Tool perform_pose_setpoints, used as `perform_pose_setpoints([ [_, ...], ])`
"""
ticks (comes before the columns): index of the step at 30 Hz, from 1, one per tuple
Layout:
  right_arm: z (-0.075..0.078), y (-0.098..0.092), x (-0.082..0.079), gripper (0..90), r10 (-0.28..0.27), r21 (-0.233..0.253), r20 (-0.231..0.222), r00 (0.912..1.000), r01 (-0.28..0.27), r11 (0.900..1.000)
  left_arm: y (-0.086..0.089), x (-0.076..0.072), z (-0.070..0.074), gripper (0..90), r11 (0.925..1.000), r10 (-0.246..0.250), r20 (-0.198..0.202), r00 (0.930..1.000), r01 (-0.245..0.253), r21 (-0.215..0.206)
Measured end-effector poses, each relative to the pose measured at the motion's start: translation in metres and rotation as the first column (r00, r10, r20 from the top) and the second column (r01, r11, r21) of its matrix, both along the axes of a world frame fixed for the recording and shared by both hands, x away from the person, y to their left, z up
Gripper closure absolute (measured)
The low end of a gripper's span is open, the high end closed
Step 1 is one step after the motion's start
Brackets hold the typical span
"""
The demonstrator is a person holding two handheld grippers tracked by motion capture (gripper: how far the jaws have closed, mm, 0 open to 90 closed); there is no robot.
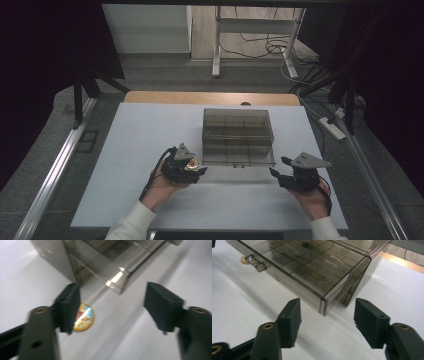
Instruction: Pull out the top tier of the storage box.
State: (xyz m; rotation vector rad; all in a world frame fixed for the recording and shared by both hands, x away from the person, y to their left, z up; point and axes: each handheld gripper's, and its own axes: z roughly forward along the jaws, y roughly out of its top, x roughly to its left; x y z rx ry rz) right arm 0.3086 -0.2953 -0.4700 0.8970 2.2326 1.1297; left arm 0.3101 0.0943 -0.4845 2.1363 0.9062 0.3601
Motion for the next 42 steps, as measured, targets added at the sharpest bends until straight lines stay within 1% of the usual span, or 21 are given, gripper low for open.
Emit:
perform_pose_setpoints([
  [3,-0.002,-0.003,0.0,34.9,0.005,0.013,-0.003,1.0,-0.005,1.0,0.004,0.002,0.0,22.4,0.9998,0.0,-0.005,1.0,0.0,-0.021],
  [5,-0.004,-0.004,0.0,34.7,0.019,0.023,-0.007,0.9998,-0.019,1.0,0.005,0.004,0.0,21.0,0.9993,-0.005,-0.005,1.0,0.004,-0.036],
  [8,-0.006,-0.004,0.001,33.6,0.027,0.021,-0.013,0.9995,-0.027,0.999,0.006,0.006,0.0,19.8,0.9987,-0.021,-0.003,0.9998,0.021,-0.047],
  [11,-0.008,-0.006,0.0,32.5,0.029,0.029,-0.018,0.9994,-0.029,0.999,0.008,0.008,0.001,17.6,0.9975,-0.031,0.001,0.9995,0.031,-0.063],
  [13,-0.009,-0.009,-0.002,32.3,0.033,0.036,-0.015,0.9994,-0.032,0.999,0.012,0.009,0.003,16.6,0.9952,-0.038,0.003,0.9993,0.038,-0.09],
  [16,-0.011,-0.013,-0.004,32.1,0.024,0.045,-0.021,0.9995,-0.023,0.999,0.018,0.008,0.009,16.2,0.9932,-0.035,0.023,0.9991,0.037,-0.11],
  [18,-0.012,-0.015,-0.004,31.6,0.015,0.042,-0.022,0.9996,-0.015,0.999,0.02,0.009,0.013,16.2,0.9912,-0.036,0.03,0.9989,0.039,-0.126],
  [21,-0.012,-0.018,-0.008,31.6,0.004,0.039,-0.017,0.9999,-0.003,0.999,0.021,0.01,0.017,15.1,0.9909,-0.034,0.035,0.9988,0.038,-0.129],
  [28,-0.015,-0.022,-0.007,31.6,0.003,0.037,-0.019,0.9998,-0.002,0.999,0.023,0.012,0.02,14.8,0.9933,-0.026,0.018,0.9995,0.028,-0.112],
  [31,-0.015,-0.022,-0.006,31.7,0.007,0.039,-0.017,0.9998,-0.006,0.999,0.027,0.014,0.02,14.8,0.9942,-0.009,-0.001,1.0,0.009,-0.107],
  [33,-0.016,-0.021,-0.006,31.7,0.006,0.03,-0.017,0.9998,-0.006,1.0,0.029,0.016,0.02,14.2,0.9956,0.006,-0.016,0.9999,-0.008,-0.094],
  [42,-0.016,-0.02,-0.004,31.7,0.011,0.019,-0.027,0.9996,-0.01,1.0,0.038,0.021,0.019,15.0,0.9966,0.053,-0.038,0.9979,-0.056,-0.061],
])
